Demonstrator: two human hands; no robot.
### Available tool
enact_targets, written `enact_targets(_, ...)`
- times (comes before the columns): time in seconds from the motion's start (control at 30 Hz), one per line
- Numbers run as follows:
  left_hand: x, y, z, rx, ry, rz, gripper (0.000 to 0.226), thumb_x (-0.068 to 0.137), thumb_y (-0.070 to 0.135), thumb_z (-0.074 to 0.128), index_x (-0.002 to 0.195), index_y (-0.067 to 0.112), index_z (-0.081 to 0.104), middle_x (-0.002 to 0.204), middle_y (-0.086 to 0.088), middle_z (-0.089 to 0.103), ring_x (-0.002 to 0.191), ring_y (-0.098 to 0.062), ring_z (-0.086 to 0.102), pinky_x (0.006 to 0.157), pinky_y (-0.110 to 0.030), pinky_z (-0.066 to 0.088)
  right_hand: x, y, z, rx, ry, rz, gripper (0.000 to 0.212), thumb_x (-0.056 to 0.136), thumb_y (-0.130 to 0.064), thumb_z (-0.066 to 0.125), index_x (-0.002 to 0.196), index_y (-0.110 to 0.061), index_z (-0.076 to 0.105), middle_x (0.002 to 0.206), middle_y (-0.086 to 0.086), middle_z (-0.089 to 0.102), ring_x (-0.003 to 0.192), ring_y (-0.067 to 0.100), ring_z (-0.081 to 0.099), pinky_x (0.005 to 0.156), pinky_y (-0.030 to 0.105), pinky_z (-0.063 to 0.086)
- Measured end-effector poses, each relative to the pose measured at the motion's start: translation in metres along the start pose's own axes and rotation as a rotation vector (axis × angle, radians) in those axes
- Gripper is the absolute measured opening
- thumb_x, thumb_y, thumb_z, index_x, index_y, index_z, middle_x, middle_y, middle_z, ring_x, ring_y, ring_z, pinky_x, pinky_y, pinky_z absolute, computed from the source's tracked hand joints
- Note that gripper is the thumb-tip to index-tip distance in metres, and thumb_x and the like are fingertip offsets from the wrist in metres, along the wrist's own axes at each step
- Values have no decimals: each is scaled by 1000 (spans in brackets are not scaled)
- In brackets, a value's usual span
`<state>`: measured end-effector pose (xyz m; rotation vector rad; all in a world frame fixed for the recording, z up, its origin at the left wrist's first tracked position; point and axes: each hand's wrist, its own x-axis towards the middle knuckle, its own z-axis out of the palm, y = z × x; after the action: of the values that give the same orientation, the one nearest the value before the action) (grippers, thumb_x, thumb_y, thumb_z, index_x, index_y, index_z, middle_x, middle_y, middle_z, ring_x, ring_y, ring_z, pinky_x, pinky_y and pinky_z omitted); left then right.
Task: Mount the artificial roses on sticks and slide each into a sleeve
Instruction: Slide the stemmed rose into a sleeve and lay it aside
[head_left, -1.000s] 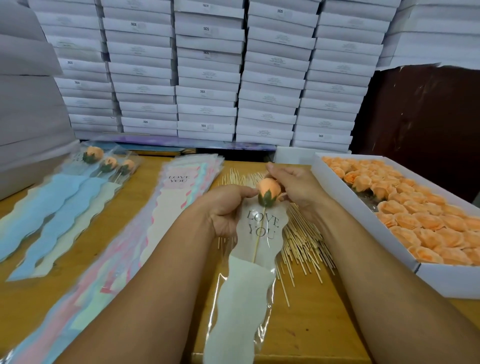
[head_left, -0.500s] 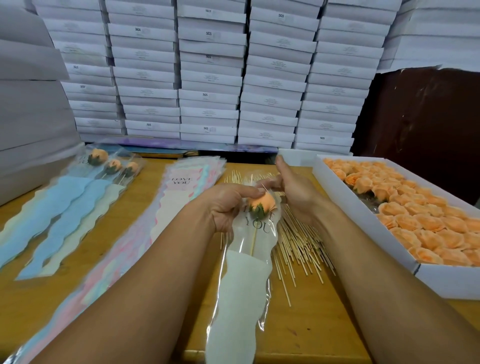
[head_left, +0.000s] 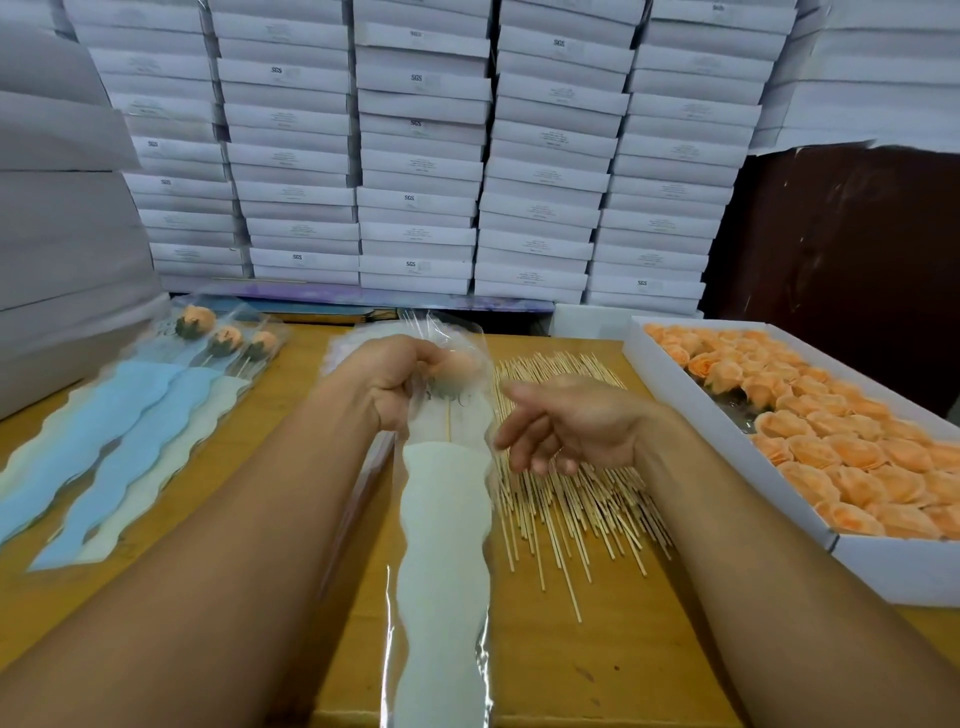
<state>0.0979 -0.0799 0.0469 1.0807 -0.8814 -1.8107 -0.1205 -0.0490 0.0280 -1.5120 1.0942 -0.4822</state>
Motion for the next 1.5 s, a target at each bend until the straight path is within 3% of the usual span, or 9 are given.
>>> enact_targets(0.17, 6, 12, -3, -10, -11, 36, 22, 103, 9, 46, 97, -7, 60, 79, -20, 69, 49, -25, 69, 37, -30, 53, -1, -7, 29, -50, -484, -24, 34, 91, -45, 69, 94, -13, 78, 95, 15, 75, 71, 20, 74, 41, 19, 51)
enact_targets(0.27, 12, 11, -3, 13, -7, 49, 23, 101, 9, 48, 90, -4, 63, 76, -19, 72, 60, -27, 73, 54, -45, 61, 3, -4, 44, 16, -698, -14, 39, 84, -44, 76, 105, -11, 73, 102, 10, 75, 80, 19, 75, 43, 21, 54)
enact_targets(0.4, 17, 8, -2, 28, -9, 27, 22, 100, 12, 48, 95, -5, 62, 78, -21, 73, 62, -30, 73, 50, -45, 59, 6, -2, 51, 81, -781, -21, 59, 77, -45, 83, 115, -5, 61, 102, 11, 73, 78, 21, 75, 40, 22, 53)
enact_targets(0.63, 26, 3, -9, -40, -30, -5, 25, 103, 11, 44, 104, -9, 59, 81, -24, 72, 63, -32, 73, 47, -44, 58, 9, -3, 67, 118, -662, -41, 36, 91, -21, 62, 116, 5, 56, 86, 15, 73, 65, 22, 74, 37, 23, 52)
enact_targets(0.83, 28, 4, -4, -45, -22, -27, 27, 102, 12, 47, 128, 4, 49, 99, -19, 64, 63, -31, 72, 50, -45, 59, 13, -1, 72, 213, -671, -58, 28, 96, -13, 53, 118, 5, 56, 92, 15, 73, 70, 24, 74, 39, 24, 54)
enact_targets(1.0, 30, 5, -2, -72, -35, -33, 25, 102, 12, 49, 126, 3, 50, 98, -19, 65, 63, -31, 73, 49, -44, 59, 12, -2, 71, 187, -683, -84, 33, 89, -15, 68, 114, 4, 58, 88, 14, 74, 66, 22, 73, 39, 24, 54)
enact_targets(1.17, 31, 5, -3, -109, -13, -7, 36, 102, 11, 49, 137, 1, 46, 98, -22, 65, 62, -32, 73, 48, -45, 58, 11, -2, 73, 213, -723, -89, 62, 70, -32, 90, 113, 1, 60, 90, 15, 74, 68, 23, 74, 41, 25, 55)
enact_targets(1.37, 29, 5, -3, -134, 29, 43, 25, 102, 13, 52, 121, -2, 52, 90, -23, 70, 61, -33, 73, 46, -45, 57, 12, -2, 72, 185, -643, -105, 22, 90, -8, 69, 108, 3, 61, 83, 14, 74, 62, 19, 72, 41, 22, 54)
enact_targets(1.5, 27, 0, -7, -141, -15, 62, 42, 100, 39, 56, 121, 3, 65, 101, -17, 73, 77, -29, 73, 62, -41, 61, 14, -2, 66, 205, -556, -157, 14, 92, -5, 55, 97, -1, 67, 73, 9, 74, 50, 14, 67, 41, 19, 52)
